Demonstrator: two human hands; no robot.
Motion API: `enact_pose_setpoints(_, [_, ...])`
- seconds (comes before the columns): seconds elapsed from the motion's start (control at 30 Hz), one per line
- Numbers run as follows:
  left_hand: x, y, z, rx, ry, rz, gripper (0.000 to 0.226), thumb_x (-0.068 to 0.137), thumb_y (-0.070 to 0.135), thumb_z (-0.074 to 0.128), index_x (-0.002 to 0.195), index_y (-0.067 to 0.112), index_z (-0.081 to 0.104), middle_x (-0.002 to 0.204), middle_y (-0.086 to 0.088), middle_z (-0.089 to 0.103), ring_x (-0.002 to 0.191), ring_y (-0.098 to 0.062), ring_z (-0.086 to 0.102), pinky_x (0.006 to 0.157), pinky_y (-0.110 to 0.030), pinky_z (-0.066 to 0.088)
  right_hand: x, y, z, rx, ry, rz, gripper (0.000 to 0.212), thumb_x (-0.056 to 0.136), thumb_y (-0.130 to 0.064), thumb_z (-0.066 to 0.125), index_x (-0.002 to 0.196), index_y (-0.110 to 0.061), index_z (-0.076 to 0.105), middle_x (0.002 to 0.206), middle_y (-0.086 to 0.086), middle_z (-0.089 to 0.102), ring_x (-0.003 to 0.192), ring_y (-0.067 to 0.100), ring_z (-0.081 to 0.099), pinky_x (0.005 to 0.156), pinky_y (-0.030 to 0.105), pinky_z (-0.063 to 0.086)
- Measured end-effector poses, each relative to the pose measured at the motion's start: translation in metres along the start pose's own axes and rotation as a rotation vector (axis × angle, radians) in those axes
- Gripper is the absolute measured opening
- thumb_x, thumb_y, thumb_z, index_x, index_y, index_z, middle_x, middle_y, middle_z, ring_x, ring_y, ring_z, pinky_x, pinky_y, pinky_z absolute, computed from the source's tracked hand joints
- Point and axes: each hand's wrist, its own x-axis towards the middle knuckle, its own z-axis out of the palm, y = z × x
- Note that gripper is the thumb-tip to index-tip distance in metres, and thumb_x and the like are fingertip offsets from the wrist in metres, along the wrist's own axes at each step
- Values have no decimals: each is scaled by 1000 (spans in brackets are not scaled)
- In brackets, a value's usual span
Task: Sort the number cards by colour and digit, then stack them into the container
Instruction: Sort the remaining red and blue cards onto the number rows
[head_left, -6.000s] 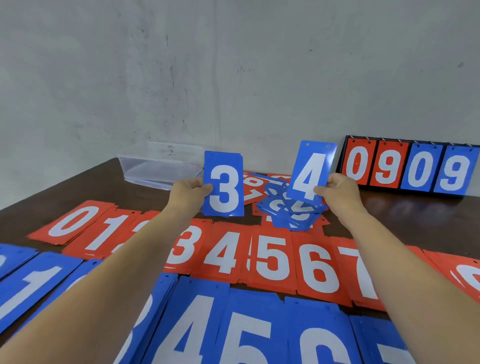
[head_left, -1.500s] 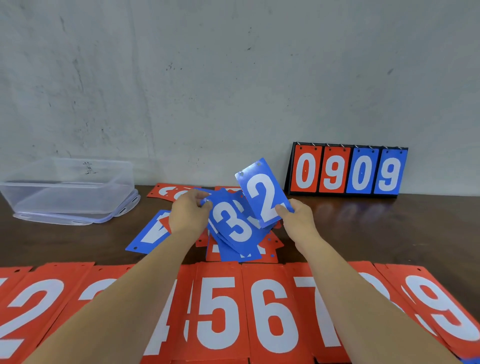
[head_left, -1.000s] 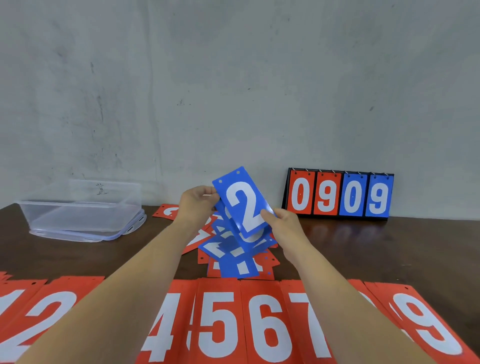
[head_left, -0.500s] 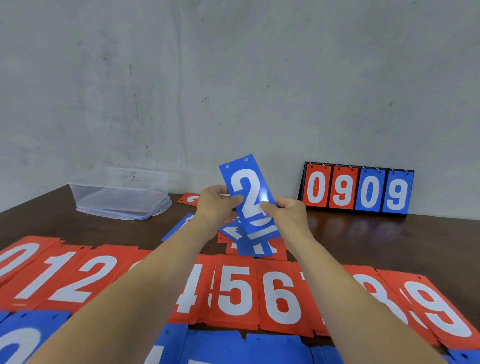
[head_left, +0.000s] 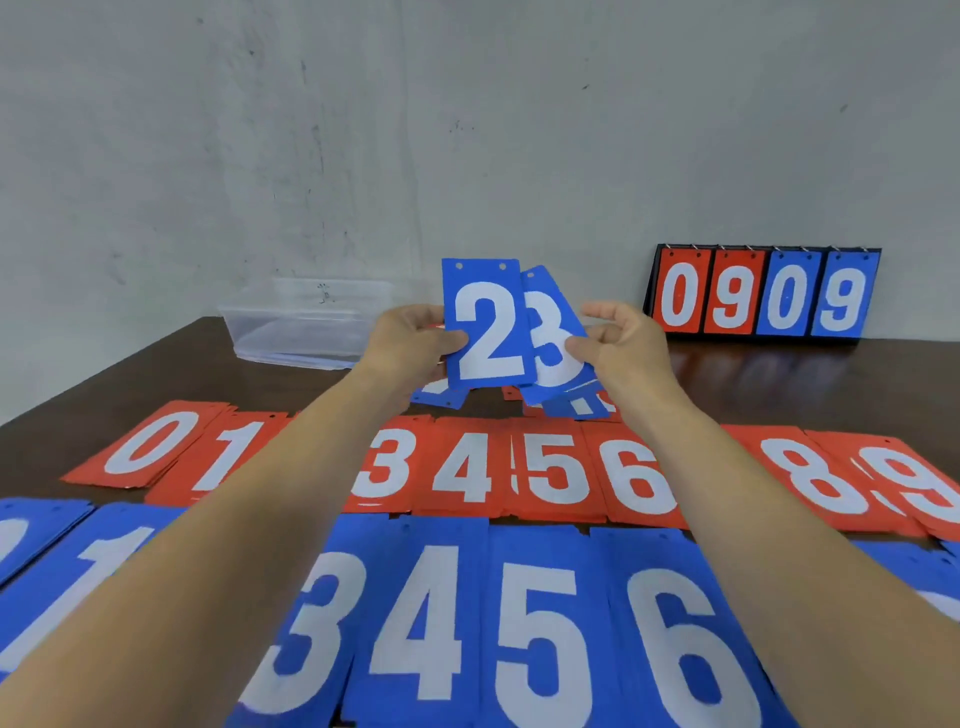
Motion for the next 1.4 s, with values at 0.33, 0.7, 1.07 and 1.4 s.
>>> enact_pose_setpoints(0.33, [-74,1,-125,22,73,-93,5,90,8,66,92,12,69,93,-9,75,82,-25,74,74,-40,61,-99,-21,45,-11,140,30,14,89,-5,66,97,-16,67,92,0,69,82,15,69,72,31,59])
enact_pose_setpoints(0.7, [-152,-26,-221,183,161,-169,9,90,10,68,84,15,63,80,3,70,72,-15,67,62,-28,52,-185,-23,119,-38,130,196,16,86,-9,70,101,-14,65,98,2,69,94,20,67,80,37,56])
enact_pose_setpoints(1.07, [-197,-67,-215,643,229,-42,41,90,19,67,129,9,58,90,5,65,81,-7,58,59,-12,40,-238,0,157,-315,67,211,23,88,-24,68,110,-24,59,98,-8,68,91,9,64,66,30,55])
enact_pose_setpoints(1.4, [-208,-82,-202,1316,353,105,49,92,50,53,132,22,52,115,5,63,118,-18,47,91,-31,40,-262,8,166,-1008,104,-52,43,94,-42,56,133,-27,46,123,-4,52,119,16,40,97,29,39])
